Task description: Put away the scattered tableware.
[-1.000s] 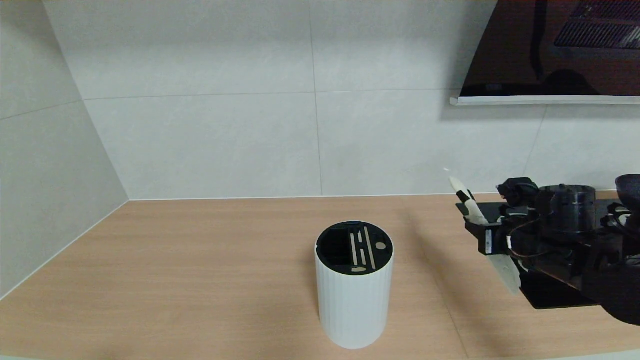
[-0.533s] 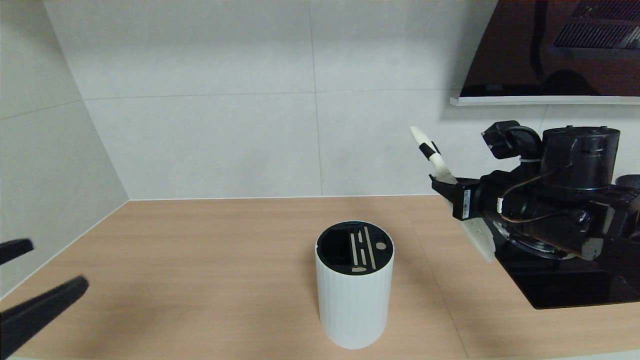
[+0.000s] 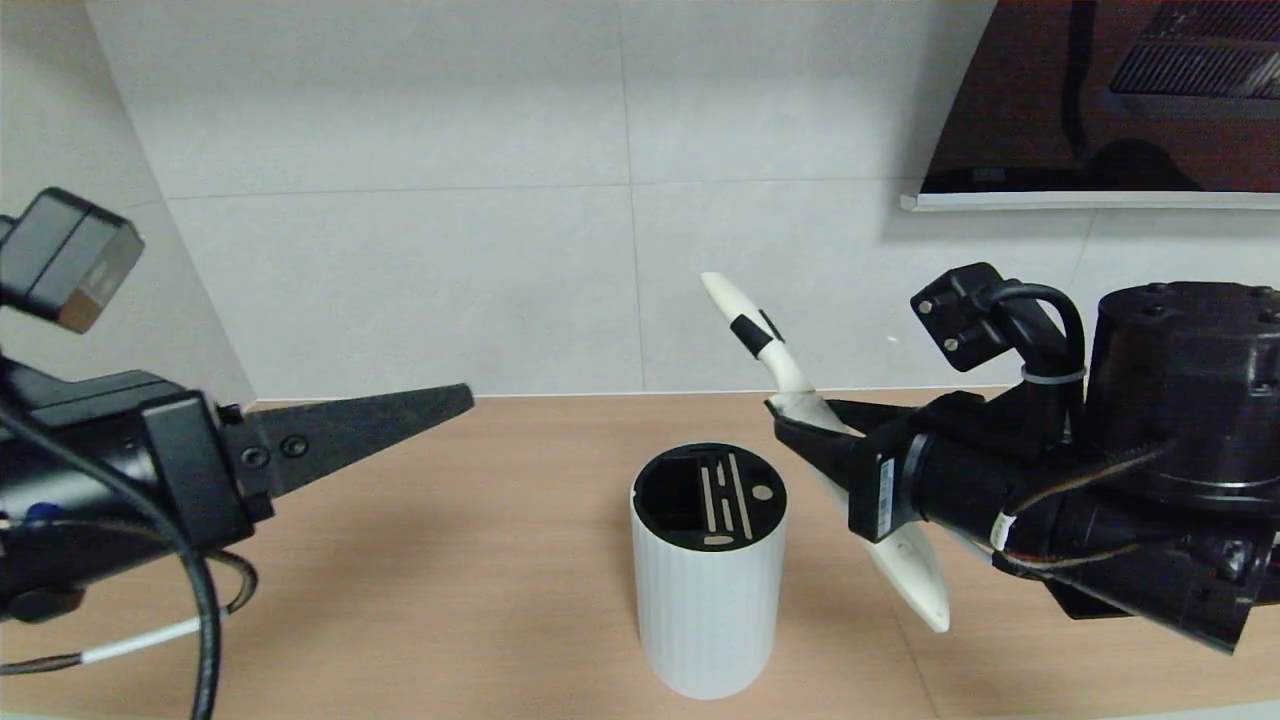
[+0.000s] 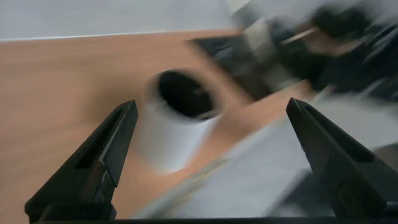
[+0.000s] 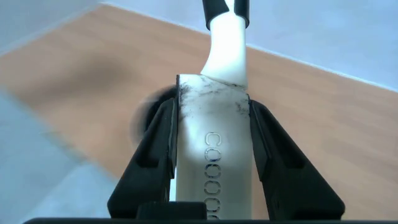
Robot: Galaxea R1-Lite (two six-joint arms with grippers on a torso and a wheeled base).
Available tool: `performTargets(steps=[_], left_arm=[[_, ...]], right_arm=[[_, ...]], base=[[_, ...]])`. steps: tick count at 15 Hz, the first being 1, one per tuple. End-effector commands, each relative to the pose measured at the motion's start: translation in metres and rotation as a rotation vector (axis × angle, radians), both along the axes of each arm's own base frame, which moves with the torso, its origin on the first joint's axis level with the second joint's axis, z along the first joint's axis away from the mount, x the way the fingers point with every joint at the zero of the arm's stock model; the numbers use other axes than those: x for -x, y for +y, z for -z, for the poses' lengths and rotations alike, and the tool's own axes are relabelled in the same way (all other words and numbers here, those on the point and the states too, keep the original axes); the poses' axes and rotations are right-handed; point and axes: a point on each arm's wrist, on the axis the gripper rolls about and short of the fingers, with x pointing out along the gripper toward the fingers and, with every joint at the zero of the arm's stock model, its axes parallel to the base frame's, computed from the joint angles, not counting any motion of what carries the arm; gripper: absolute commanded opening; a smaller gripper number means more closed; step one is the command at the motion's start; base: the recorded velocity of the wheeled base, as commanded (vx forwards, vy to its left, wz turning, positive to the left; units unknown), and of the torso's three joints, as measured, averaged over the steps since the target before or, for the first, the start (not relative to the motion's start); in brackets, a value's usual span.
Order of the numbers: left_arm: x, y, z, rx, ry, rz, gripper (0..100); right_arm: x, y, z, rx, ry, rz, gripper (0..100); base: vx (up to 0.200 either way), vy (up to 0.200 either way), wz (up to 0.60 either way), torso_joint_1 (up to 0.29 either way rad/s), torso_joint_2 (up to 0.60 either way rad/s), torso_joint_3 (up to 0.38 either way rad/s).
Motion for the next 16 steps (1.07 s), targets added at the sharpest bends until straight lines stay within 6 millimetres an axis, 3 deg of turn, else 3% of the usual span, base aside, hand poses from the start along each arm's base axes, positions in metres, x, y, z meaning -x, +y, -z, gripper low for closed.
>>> performTargets(steps=[1, 2, 5, 8, 16], left_arm=[[-0.021, -0.025, 0.012, 0.053, 0.082, 0.059, 100], [-0.037, -0.035, 0.016, 0.129, 0.109, 0.060, 100], [-0.059, -0.046, 0.024, 0.204, 0.095, -0.006, 100], [-0.055, -0.059, 0.028, 0.272, 0.092, 0.041, 100], [-0.063, -0.073, 0.038, 0.274, 0.091, 0.018, 100]], right_arm=[[0.011, 0.012, -0.002, -0.021, 0.005, -0.054, 0], [0.012, 0.018, -0.004, -0.040, 0.007, -0.065, 0], [0.019, 0.040, -0.002, -0.127, 0.058, -0.114, 0], [0.017, 0.054, 0.007, -0.143, 0.042, -0.097, 0], [0.038, 0.069, 0.009, -0.162, 0.034, -0.184, 0]], base=[[0.000, 0.000, 0.00, 0.000, 0.00, 0.000], [0.000, 0.000, 0.00, 0.000, 0.00, 0.000], [0.000, 0.000, 0.00, 0.000, 0.00, 0.000], [0.000, 0.000, 0.00, 0.000, 0.00, 0.000], [0.000, 0.000, 0.00, 0.000, 0.00, 0.000]])
